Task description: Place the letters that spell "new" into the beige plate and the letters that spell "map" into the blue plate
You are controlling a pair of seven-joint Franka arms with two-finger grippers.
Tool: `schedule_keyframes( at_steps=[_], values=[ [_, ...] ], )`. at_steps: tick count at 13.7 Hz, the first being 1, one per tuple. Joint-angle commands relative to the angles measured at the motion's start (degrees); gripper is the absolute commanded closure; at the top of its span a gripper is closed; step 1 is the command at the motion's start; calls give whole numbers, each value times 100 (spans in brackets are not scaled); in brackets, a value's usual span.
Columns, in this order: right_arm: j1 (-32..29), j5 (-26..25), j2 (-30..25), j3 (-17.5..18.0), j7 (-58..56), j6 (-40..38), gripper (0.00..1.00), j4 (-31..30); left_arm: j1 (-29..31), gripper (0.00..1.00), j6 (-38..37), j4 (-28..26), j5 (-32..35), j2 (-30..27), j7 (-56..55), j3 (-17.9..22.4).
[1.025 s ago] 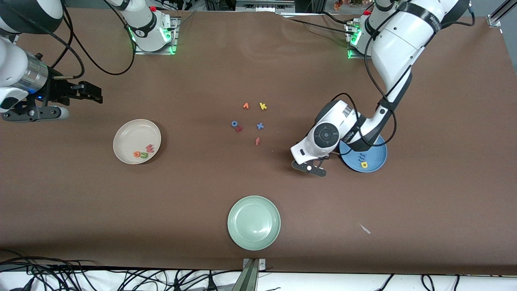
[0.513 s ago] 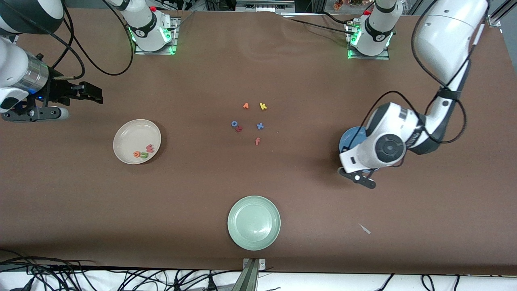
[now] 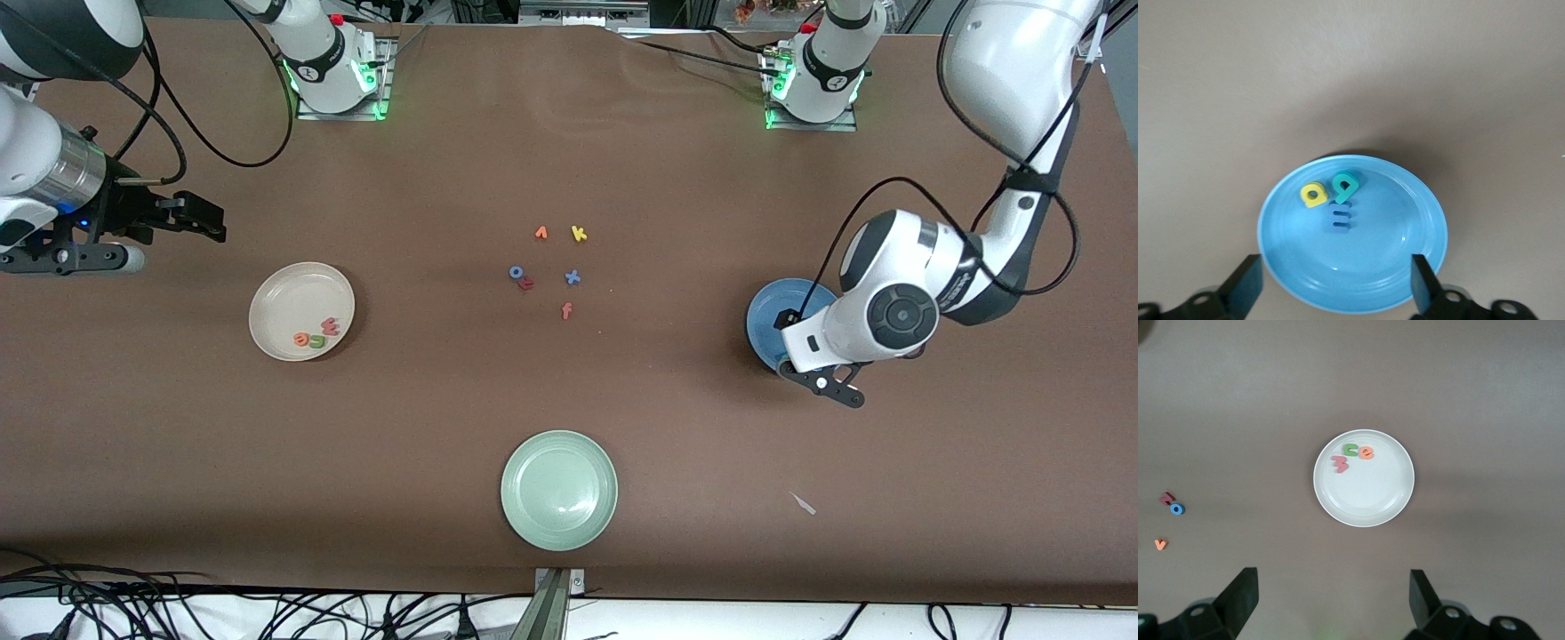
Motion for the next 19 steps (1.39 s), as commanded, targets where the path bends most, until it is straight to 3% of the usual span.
schedule_keyframes(
  at_steps=[1, 4, 6, 10, 15, 19],
  values=[
    [0, -99, 4, 28, 87, -18, 0, 72, 64, 0, -259, 124, -290, -502, 55, -43],
    [0, -99, 4, 28, 87, -27, 0, 72, -49, 0, -557, 720, -983, -923, 47, 201],
    [0, -99, 4, 28, 87, -62, 0, 72, -408, 0, -883, 880, -1756, -1440, 47, 999],
    [0, -99, 4, 28, 87, -71, 0, 72, -989, 0, -954, 713, -1856, -2294, 20, 2169],
    [0, -99, 4, 28, 87, -88, 0, 72, -920, 0, -936, -331, -1847, -3068, -198, 2199],
    [9, -99, 4, 28, 87, -97, 0, 63, -867, 0, -1226, -262, -1856, -3078, -270, 2181]
  ],
)
